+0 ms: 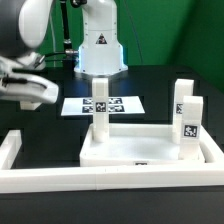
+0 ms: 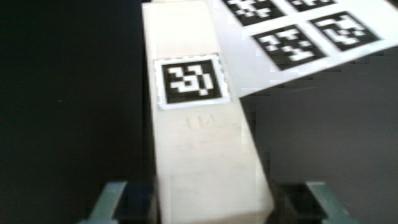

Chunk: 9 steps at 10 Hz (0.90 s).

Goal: Assemble desk

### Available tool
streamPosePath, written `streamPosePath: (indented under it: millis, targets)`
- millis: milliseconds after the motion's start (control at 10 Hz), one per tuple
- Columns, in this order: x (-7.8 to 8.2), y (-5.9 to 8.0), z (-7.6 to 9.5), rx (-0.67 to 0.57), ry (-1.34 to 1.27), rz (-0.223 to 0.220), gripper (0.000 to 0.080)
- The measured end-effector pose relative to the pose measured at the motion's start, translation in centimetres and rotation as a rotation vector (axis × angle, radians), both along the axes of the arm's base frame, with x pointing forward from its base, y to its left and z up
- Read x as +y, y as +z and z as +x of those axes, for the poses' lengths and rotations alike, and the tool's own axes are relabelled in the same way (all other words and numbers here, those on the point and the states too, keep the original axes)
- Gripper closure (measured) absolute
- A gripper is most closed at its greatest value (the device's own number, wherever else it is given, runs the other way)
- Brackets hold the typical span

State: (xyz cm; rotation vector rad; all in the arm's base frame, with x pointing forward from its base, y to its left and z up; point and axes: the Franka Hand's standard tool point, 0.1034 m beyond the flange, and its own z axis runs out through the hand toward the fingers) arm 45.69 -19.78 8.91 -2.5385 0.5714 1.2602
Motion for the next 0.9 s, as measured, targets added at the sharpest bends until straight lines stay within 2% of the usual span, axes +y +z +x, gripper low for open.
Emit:
streamPosePath:
  millis: [100,200,300,500,600,700,800,900]
  targets:
    - [0.5,1.9,0.8,-0.024,0.002,-0.012,0.0505]
    - [0.8,2.8,1.5,-0.047,0.007,-0.017,0.0505]
    - [0.2,2.0,2.1,-0.114,0.013,-0.053,0.0505]
    - [0.2,1.9,3.2,-0.252,0.022,-0.118,0.0505]
    - [1.4,2.6,4.8,-0.301,0.016,-0.178,0.0505]
    - [3.2,4.8,7.1,-0.36,0.046,-0.198,0.0505]
    - [3.9,6.7,9.8,-0.469,0.081,-0.232,0.0505]
    - [4.2,8.1,11.4,-0.547,0.097,-0.253,0.0505]
